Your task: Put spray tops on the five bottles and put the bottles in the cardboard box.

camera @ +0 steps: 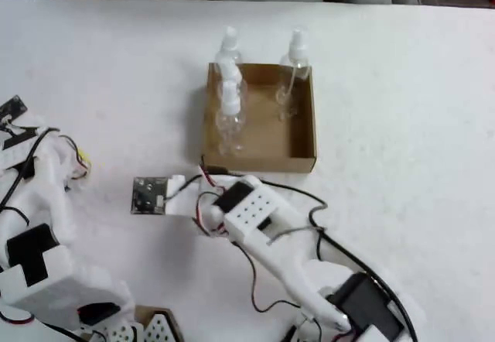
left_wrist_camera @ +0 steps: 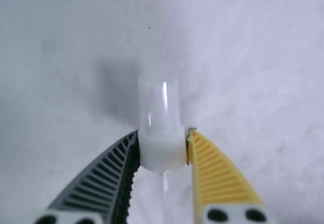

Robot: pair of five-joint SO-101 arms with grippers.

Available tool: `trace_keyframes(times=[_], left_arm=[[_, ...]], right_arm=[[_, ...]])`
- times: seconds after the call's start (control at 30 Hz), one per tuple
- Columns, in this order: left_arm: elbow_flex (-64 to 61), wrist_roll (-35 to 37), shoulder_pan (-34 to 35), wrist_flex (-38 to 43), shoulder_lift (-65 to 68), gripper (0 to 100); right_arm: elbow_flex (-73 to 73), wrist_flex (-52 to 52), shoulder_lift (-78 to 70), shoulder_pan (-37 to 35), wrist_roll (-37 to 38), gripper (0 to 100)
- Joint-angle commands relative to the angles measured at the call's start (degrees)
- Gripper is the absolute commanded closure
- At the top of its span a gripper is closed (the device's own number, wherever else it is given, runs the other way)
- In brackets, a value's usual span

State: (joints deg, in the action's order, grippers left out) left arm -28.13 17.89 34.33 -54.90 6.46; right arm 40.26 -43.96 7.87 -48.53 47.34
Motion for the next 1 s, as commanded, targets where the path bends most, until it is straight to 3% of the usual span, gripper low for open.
trace_keyframes(times=[0.0,0.37,0.43,0.63,0.83,0.97], left_arm=[[3.3,0.8,0.5,-0.8,-0.4,87],[3.3,0.5,0.3,-0.8,-0.3,87],[3.3,0.5,0.3,-0.8,-0.2,87],[3.3,0.5,0.2,-0.8,-0.2,87],[3.3,0.5,0.2,-0.7,-0.2,87],[3.3,0.5,0.2,-0.6,-0.1,87]], right_arm=[[-5.0,0.4,-3.2,0.7,1.6,71.9],[-8.8,-1.9,-10.3,1.1,5.5,72.1],[-8.8,-2.0,-10.3,1.1,5.5,75.6],[-8.7,-1.9,-10.3,3.2,5.7,98.4],[-8.8,-4.3,-10.2,4.4,5.0,98.3],[-8.8,-10.7,-5.8,5.4,-1.9,98.2]])
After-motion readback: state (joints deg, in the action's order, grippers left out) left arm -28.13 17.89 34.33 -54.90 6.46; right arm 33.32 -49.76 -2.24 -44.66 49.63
